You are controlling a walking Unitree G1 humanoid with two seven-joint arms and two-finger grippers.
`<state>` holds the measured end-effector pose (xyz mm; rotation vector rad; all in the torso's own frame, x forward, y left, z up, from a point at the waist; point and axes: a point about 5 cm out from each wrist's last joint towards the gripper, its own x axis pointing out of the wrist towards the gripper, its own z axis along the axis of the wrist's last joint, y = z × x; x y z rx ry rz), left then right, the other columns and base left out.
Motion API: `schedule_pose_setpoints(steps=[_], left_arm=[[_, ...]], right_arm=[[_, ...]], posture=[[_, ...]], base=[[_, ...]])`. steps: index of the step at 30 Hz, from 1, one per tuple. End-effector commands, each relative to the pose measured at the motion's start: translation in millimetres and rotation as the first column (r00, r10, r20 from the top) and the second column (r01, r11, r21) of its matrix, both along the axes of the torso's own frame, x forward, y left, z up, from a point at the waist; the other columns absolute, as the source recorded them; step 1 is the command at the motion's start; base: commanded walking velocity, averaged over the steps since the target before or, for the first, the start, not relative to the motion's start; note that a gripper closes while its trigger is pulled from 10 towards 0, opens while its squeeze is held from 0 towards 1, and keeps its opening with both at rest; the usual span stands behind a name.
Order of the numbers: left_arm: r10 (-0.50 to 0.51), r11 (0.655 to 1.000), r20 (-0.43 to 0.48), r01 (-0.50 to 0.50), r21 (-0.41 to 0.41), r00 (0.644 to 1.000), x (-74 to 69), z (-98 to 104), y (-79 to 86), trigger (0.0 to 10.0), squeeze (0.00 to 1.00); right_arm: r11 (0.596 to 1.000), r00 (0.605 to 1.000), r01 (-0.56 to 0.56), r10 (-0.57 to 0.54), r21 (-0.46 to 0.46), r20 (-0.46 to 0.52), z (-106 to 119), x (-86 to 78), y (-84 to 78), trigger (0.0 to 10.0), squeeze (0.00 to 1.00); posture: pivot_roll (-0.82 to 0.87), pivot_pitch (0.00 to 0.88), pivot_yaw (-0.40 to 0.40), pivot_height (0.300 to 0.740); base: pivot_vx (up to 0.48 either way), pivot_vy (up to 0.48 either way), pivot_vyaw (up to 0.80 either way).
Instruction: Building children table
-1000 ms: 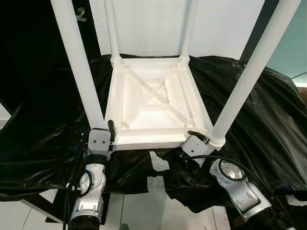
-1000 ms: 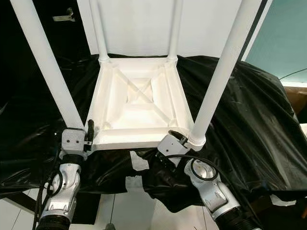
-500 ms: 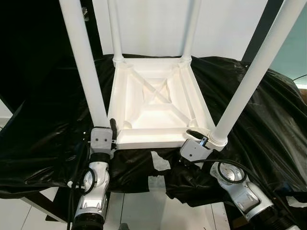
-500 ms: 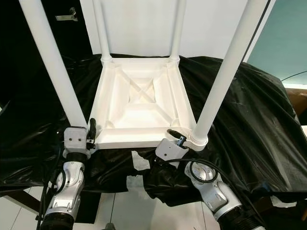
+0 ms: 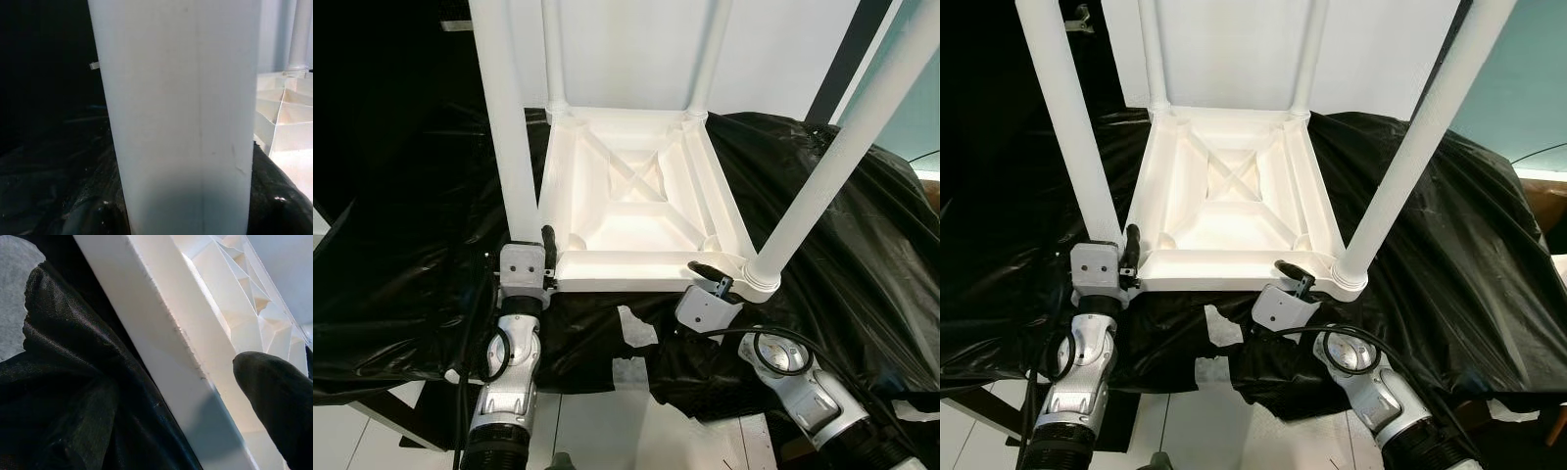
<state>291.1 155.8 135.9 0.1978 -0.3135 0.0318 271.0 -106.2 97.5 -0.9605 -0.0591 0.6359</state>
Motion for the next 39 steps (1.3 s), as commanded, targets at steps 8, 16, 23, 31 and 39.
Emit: schedule_pose_setpoints(steps=[8, 16, 23, 31, 39], left_arm=[[-0.007, 1.0, 0.182, 0.011, -0.024, 0.983, -0.8, 48.8, -3.4, 0.0, 0.0], [-0.049, 0.996, 0.121, 0.057, -0.066, 0.991, -11.5, 52.7, -1.2, 0.0, 0.0], [-0.079, 0.991, 0.124, 0.091, -0.094, 0.989, -19.9, 63.4, -5.3, 0.0, 0.0], [-0.128, 0.984, 0.148, 0.144, -0.107, 0.981, -25.9, 72.6, -12.5, 0.0, 0.0], [-0.185, 0.971, 0.18, 0.208, -0.12, 0.966, -30.9, 79.4, -21.0, 0.0, 0.0]], right_arm=[[0.997, 0.996, -0.001, -0.006, -0.083, -0.091, -26.5, -0.8, -3.5, 10.0, 0.0], [0.986, 0.999, 0.019, -0.026, -0.163, -0.039, -31.7, 15.7, -5.9, 10.0, 0.0], [0.984, 1.0, 0.009, -0.012, -0.18, -0.016, -31.0, 20.1, -4.4, 10.0, 0.0], [0.979, 1.0, -0.011, 0.014, -0.204, 0.012, -34.5, 24.2, 0.6, 10.0, 0.0], [0.971, 0.997, 0.007, 0.012, -0.238, 0.078, -31.7, 30.2, 1.7, 2.0, 0.0]], posture=[[0.1, 0.0, -0.065, 0.74], [0.1, 0.0, -0.062, 0.74], [0.12, 0.0, -0.068, 0.74], [0.12, 0.0, -0.067, 0.74], [0.11, 0.0, -0.066, 0.74]], base=[[0.0, 0.0, 0.0], [0.0, 0.0, 0.0], [0.0, 0.0, 0.0], [0.0, 0.0, 0.0], [0.0, 0.0, 0.0]])
